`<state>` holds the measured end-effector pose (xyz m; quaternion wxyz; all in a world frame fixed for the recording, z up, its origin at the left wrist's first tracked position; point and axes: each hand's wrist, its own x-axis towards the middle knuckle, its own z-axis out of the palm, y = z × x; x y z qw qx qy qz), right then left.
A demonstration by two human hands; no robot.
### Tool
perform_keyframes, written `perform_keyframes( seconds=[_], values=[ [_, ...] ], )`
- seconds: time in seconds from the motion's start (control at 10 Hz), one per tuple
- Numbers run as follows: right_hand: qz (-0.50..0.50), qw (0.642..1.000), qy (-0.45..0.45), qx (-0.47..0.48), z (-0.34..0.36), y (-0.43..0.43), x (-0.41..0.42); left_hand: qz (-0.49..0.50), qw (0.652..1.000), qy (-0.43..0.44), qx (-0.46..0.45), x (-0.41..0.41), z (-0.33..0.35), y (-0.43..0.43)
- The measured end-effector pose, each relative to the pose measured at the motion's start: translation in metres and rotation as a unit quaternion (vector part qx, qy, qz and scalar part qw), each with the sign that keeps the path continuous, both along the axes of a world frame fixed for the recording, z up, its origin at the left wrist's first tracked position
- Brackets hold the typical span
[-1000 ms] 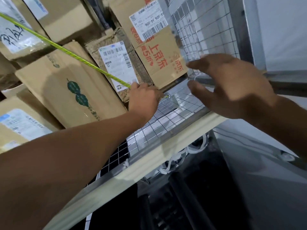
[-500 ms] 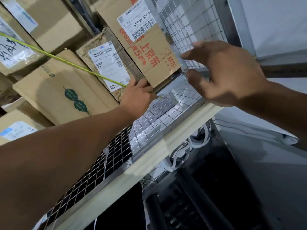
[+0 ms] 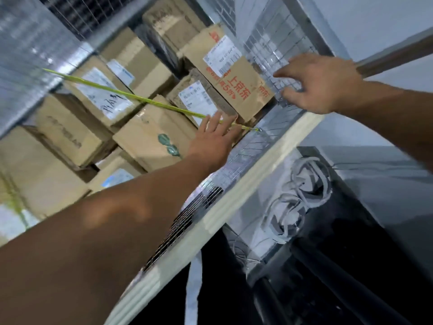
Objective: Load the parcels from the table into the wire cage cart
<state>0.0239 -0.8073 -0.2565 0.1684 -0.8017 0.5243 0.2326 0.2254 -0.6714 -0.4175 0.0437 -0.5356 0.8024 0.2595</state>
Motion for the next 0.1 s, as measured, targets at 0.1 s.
perform_keyframes(
  seconds=[0.1],
  values=[
    [-0.12,0.992,-0.031,0.016,0.0027,0.0356,0.0281,0.016,0.999,-0.039,0.028,0.0393,0.0522,0.0044]
  ],
)
